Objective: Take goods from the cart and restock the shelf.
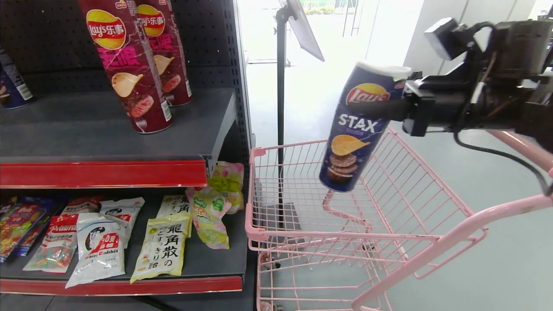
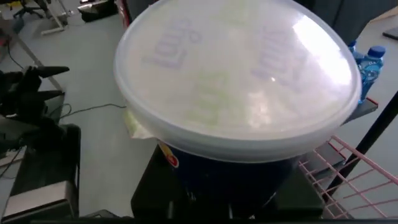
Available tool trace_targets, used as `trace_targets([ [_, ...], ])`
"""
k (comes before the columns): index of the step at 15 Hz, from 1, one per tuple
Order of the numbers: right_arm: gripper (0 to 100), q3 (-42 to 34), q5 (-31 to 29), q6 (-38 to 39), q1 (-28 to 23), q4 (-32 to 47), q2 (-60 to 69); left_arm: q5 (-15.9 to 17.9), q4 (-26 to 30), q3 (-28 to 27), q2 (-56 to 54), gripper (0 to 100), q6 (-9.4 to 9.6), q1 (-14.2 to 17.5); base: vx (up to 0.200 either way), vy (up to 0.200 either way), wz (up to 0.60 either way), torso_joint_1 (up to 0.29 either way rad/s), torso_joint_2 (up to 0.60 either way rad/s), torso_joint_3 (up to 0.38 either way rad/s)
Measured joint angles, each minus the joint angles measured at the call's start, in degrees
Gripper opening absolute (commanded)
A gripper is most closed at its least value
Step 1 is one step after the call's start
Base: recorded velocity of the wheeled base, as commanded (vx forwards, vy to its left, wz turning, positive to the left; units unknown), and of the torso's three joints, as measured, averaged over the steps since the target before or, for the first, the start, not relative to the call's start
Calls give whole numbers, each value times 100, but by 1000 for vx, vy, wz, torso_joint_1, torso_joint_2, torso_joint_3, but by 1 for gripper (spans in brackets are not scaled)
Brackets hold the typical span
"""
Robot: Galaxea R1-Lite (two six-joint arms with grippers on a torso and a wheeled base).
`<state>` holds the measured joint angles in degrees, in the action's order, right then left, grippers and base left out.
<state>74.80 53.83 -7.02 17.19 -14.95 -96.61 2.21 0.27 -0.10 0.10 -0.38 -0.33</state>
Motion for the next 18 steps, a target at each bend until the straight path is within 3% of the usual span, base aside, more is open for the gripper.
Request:
trace_targets([
  [5, 0, -2593, -251, -200, -99, 138, 2087, 0, 0, 0, 0, 100, 2, -5, 0, 0, 0, 0, 0, 0],
  [8, 0, -3591, -778, -424, 430, 143, 3024, 0, 0, 0, 0, 100, 0, 0, 0, 0, 0, 0, 0, 0],
  [12, 0, -3832, -1716, -597, 1757, 162, 3385, 0, -2, 0, 0, 100, 0, 0, 0, 0, 0, 0, 0, 0],
  [18, 0, -3231, -2075, -847, 2471, 189, 2927, -2, 0, 0, 0, 100, 0, -5, 0, 0, 0, 0, 0, 0],
])
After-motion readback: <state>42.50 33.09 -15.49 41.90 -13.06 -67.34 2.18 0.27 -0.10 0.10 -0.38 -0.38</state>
